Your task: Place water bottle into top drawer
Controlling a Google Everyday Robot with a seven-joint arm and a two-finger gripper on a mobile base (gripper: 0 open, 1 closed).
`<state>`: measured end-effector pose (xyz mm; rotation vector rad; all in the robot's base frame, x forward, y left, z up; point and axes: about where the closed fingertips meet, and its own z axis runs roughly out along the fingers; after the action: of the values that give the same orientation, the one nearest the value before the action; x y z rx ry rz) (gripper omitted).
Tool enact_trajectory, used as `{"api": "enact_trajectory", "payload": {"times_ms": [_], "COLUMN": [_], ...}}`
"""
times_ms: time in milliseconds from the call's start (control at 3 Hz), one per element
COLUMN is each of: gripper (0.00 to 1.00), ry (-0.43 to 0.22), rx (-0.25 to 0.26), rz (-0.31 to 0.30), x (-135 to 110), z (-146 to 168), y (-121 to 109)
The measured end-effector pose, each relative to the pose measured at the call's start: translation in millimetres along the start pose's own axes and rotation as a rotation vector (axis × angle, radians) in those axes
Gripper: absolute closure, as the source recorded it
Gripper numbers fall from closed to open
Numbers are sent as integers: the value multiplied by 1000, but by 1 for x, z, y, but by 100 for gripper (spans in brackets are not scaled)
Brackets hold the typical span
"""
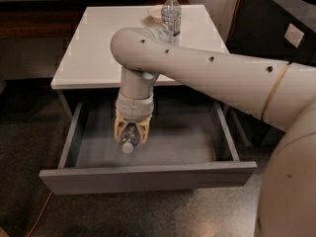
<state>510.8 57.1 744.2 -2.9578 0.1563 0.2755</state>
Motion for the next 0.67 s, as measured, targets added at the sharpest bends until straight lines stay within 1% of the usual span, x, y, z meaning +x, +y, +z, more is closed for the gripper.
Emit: {"api": "enact_trajectory", "payload": {"times_ms": [333, 667], "gripper": [100, 98], "ry": [18, 47], "rx": [-55, -98], "rz": [10, 6], "x": [28, 53], "z": [25, 40], "y": [14, 24]}}
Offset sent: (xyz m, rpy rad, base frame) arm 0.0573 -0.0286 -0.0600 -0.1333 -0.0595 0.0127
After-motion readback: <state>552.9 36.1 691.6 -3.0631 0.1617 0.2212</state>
